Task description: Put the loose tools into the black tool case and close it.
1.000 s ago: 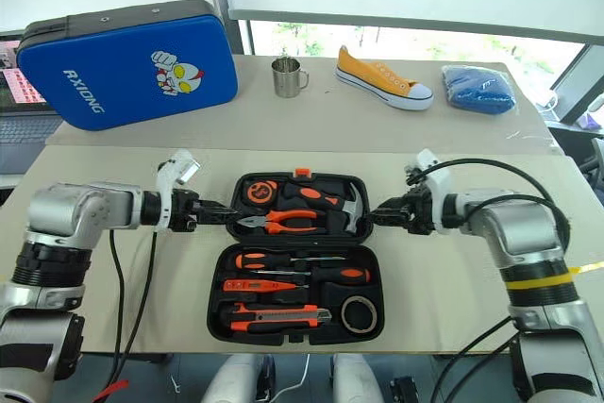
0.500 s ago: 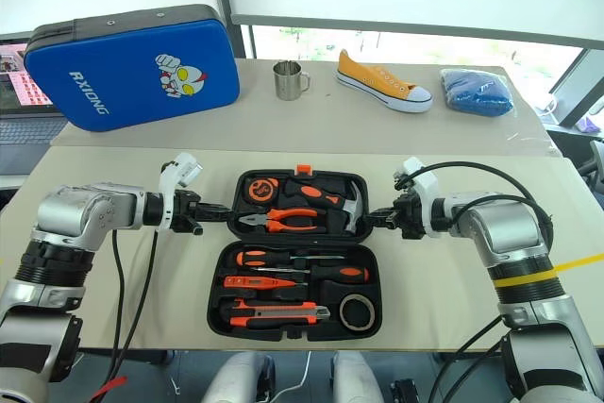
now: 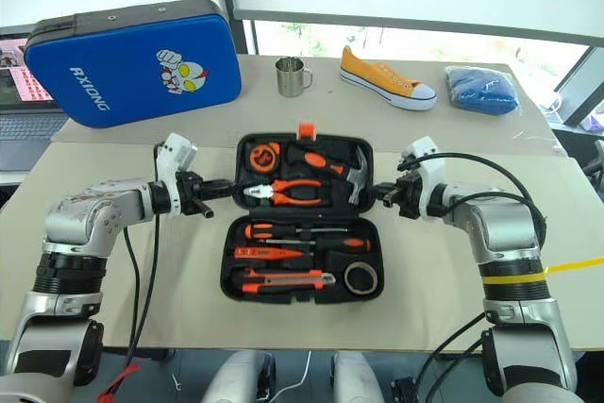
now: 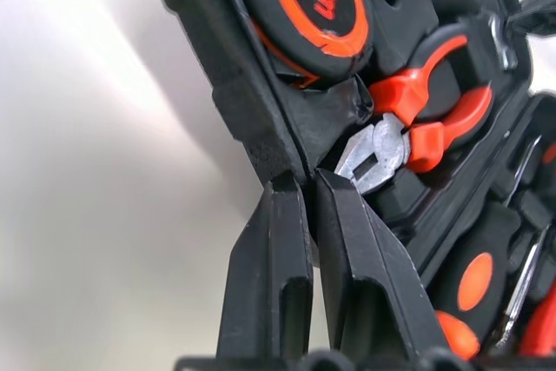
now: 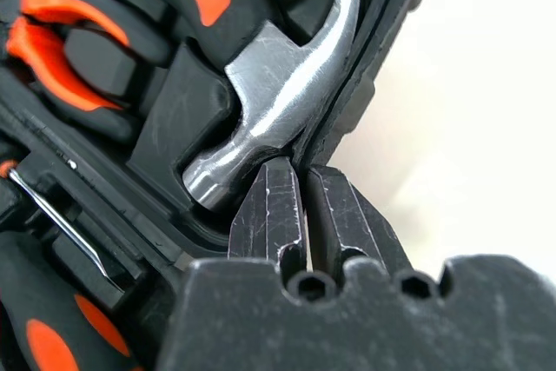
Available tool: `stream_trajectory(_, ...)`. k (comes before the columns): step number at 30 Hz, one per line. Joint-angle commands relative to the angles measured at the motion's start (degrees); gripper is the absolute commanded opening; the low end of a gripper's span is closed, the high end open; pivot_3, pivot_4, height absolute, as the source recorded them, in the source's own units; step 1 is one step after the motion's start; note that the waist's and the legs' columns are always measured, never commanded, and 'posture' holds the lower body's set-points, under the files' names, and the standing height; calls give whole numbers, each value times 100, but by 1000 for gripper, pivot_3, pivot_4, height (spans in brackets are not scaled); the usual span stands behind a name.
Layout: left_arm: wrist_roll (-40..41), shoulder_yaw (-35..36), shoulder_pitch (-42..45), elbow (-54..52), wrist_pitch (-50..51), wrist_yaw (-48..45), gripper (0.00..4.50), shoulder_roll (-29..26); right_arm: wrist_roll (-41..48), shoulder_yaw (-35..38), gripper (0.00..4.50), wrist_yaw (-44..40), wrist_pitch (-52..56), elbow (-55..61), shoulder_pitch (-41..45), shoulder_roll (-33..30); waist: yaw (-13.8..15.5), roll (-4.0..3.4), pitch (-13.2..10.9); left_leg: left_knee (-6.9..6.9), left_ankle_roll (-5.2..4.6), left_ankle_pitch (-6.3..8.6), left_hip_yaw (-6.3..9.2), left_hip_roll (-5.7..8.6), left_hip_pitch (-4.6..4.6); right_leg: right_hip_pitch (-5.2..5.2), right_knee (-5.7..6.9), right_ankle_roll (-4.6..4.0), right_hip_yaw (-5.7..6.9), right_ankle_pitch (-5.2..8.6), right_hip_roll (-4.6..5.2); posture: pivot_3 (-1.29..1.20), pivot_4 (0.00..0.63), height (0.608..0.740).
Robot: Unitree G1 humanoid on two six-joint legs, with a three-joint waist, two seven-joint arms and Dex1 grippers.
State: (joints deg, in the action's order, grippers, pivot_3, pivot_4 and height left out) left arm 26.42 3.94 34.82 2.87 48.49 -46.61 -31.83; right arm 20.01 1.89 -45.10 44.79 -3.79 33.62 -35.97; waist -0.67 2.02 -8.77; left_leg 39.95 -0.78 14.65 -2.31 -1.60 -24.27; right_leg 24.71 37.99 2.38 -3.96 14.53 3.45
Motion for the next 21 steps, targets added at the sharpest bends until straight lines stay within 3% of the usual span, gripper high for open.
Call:
stream_trajectory(1,-197,-275,-258,-868,-1190,-260,0,111,-20,135,33,76,-955,840,-195,195,0,0,0,-4,0,0,0,1,-4,6,1,1,0,0,2,0,150,739)
stream_trajectory(8,-1196,-500,-1288,-995,-2818,159,0,133,-455,214,33,519,-1967,1602,-1284,395,2,-2,1,-13,0,1,-5,-2,-33,38,-2,1,-1,-1,3,0,150,739)
stream_trajectory(16,-2514,-540,-2266,-869,-5155,1312,0,325,-1690,37,33,1123,-4351,1830,-2714,465,-5,-6,5,-20,-5,6,-11,-8,20,-15,-45,1,-4,0,3,0,150,739)
stream_trajectory(21,-2774,-419,-2796,-873,-5690,1724,0,372,-2607,-124,33,1507,-5928,1431,-3218,277,-21,-7,6,-24,-6,8,-13,-13,73,-69,-61,0,-3,0,-1,0,150,739)
